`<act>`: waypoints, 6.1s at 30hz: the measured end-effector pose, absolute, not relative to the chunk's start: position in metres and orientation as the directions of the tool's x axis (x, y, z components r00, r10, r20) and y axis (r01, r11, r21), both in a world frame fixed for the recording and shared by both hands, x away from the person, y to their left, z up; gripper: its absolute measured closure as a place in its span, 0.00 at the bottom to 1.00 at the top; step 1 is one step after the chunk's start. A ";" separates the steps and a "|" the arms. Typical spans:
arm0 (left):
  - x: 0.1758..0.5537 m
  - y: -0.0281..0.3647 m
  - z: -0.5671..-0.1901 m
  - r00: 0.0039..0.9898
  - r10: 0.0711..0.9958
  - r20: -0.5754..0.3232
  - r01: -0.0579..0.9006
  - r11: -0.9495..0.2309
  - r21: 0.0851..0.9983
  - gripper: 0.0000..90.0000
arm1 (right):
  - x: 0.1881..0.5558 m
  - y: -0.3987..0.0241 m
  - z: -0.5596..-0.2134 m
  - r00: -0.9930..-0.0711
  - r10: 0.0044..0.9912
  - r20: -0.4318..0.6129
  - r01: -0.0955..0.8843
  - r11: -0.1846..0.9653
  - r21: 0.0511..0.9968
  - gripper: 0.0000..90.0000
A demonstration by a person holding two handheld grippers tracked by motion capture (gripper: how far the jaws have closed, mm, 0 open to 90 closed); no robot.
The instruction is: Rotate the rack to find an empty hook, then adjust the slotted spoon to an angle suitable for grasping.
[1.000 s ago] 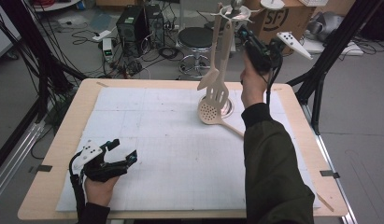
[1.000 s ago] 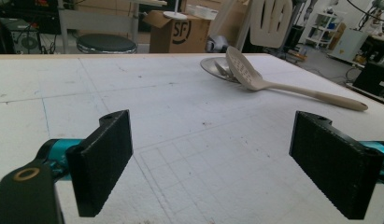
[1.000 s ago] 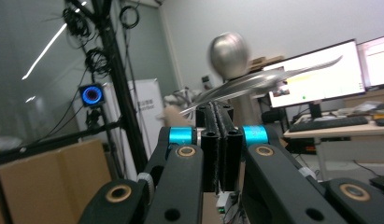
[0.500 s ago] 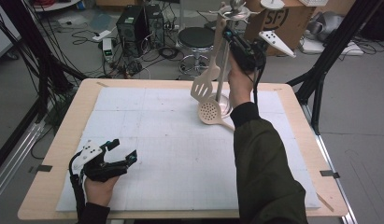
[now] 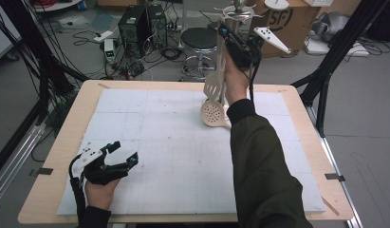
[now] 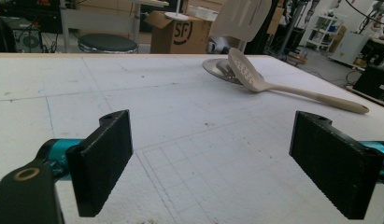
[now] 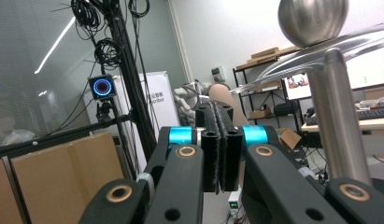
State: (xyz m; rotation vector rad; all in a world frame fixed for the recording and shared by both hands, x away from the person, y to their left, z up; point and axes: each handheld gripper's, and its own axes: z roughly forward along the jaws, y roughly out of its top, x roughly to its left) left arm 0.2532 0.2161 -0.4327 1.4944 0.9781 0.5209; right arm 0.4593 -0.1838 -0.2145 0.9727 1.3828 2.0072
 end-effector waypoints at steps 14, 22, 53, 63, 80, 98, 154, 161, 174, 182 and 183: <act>0.252 0.213 -0.432 0.555 0.806 -0.207 0.266 0.064 0.962 0.15 | 0.450 -0.203 -0.221 -0.588 0.760 0.277 -0.011 -0.350 0.937 1.00; 0.253 0.212 -0.432 0.551 0.809 -0.203 0.272 0.056 0.961 0.15 | 0.444 -0.243 -0.214 -0.542 0.775 0.325 -0.058 -0.420 0.906 1.00; 0.254 0.211 -0.433 0.553 0.808 -0.203 0.274 0.054 0.960 0.15 | 0.440 -0.211 -0.206 -0.558 0.808 0.189 -0.093 -0.287 0.953 1.00; 0.255 0.212 -0.433 0.551 0.809 -0.207 0.276 0.057 0.960 0.15 | 0.451 -0.194 -0.205 -0.569 0.800 0.193 -0.070 -0.280 0.957 1.00; 0.254 0.206 -0.431 0.561 0.806 -0.191 0.266 0.042 0.963 0.15 | 0.431 -0.209 -0.220 -0.573 0.794 0.202 -0.028 -0.265 0.964 1.00; 0.253 0.195 -0.430 0.578 0.800 -0.160 0.255 0.009 0.967 0.15 | 0.395 -0.229 -0.273 -0.573 0.783 0.239 0.076 -0.240 0.968 0.54; 0.254 0.191 -0.431 0.589 0.794 -0.152 0.258 -0.006 0.966 0.15 | 0.407 -0.276 -0.406 -0.326 0.845 0.425 0.507 -0.223 0.833 0.72; 0.255 0.190 -0.431 0.590 0.793 -0.154 0.261 -0.007 0.965 0.15 | 0.417 -0.279 -0.421 -0.272 0.845 0.460 0.596 -0.228 0.770 0.96; 0.257 0.191 -0.432 0.590 0.792 -0.159 0.258 0.002 0.966 0.15 | 0.442 -0.269 -0.428 -0.252 0.815 0.521 0.713 -0.208 0.670 1.00; 0.256 0.193 -0.431 0.589 0.792 -0.162 0.259 0.005 0.966 0.15 | 0.457 -0.251 -0.441 -0.125 0.868 0.481 0.778 -0.215 0.591 1.00; 0.256 0.193 -0.431 0.587 0.793 -0.163 0.259 0.006 0.966 0.15 | 0.459 -0.251 -0.442 -0.121 0.866 0.485 0.782 -0.218 0.584 1.00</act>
